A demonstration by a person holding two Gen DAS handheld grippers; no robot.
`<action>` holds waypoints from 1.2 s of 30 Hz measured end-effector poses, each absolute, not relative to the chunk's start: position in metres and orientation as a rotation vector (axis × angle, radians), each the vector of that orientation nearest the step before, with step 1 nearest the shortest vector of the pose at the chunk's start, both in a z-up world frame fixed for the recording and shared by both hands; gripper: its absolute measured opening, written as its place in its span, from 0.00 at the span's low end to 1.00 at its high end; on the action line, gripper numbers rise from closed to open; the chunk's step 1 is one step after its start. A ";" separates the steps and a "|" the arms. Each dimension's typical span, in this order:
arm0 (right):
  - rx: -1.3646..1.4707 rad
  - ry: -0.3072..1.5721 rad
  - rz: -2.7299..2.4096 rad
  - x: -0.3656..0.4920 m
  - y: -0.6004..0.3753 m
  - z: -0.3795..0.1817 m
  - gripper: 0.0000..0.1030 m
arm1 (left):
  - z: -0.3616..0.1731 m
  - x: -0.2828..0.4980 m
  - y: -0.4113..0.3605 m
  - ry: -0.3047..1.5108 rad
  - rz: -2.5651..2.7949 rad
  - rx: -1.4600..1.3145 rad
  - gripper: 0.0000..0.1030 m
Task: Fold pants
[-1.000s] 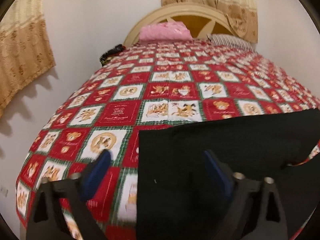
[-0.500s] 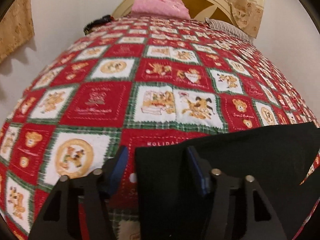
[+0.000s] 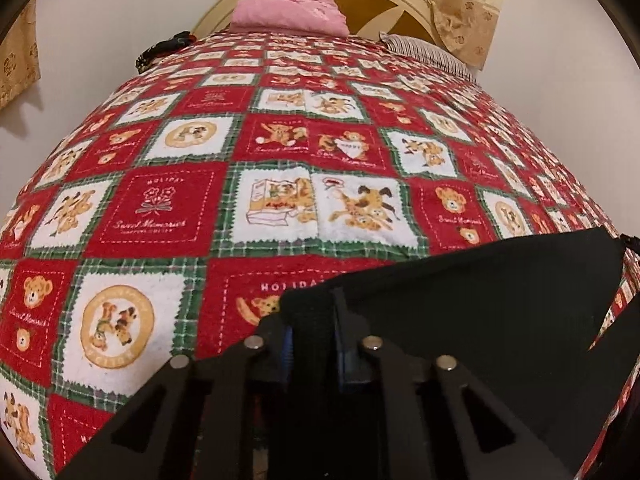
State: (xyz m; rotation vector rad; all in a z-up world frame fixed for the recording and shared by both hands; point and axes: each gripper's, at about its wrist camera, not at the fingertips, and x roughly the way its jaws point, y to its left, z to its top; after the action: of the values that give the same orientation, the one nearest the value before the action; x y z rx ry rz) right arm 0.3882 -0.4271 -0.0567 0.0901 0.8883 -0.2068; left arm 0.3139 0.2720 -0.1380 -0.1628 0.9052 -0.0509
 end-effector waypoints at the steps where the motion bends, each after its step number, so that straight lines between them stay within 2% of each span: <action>1: 0.103 0.898 -0.192 0.393 -0.433 -0.058 0.62 | -0.138 0.315 0.272 0.907 -0.051 -0.165 0.16; 10: 0.161 0.960 -0.161 0.439 -0.468 -0.066 0.62 | -0.140 0.318 0.268 0.932 -0.049 -0.128 0.16; 12: 0.193 0.978 -0.133 0.450 -0.472 -0.070 0.68 | -0.140 0.320 0.268 0.945 -0.045 -0.125 0.16; 18: 0.211 1.086 -0.039 0.475 -0.469 -0.092 0.67 | -0.140 0.323 0.261 0.961 -0.028 -0.086 0.17; 21: 0.192 1.091 -0.020 0.475 -0.465 -0.095 0.25 | -0.139 0.323 0.260 0.969 -0.030 -0.068 0.15; 23: 0.181 1.080 -0.028 0.472 -0.466 -0.092 0.06 | -0.133 0.322 0.260 0.953 -0.027 -0.063 0.13; 30: 0.215 0.905 0.046 0.429 -0.467 -0.040 0.05 | -0.094 0.301 0.269 0.820 -0.061 -0.147 0.13; 36: 0.196 0.684 0.169 0.369 -0.461 0.013 0.05 | -0.068 0.265 0.270 0.699 -0.109 -0.197 0.12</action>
State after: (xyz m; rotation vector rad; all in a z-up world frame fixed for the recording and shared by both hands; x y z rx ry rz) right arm 0.3691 -0.4609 0.0129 0.1965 0.6840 0.1686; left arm 0.2651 0.2695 -0.0676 -0.1972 0.6995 -0.1093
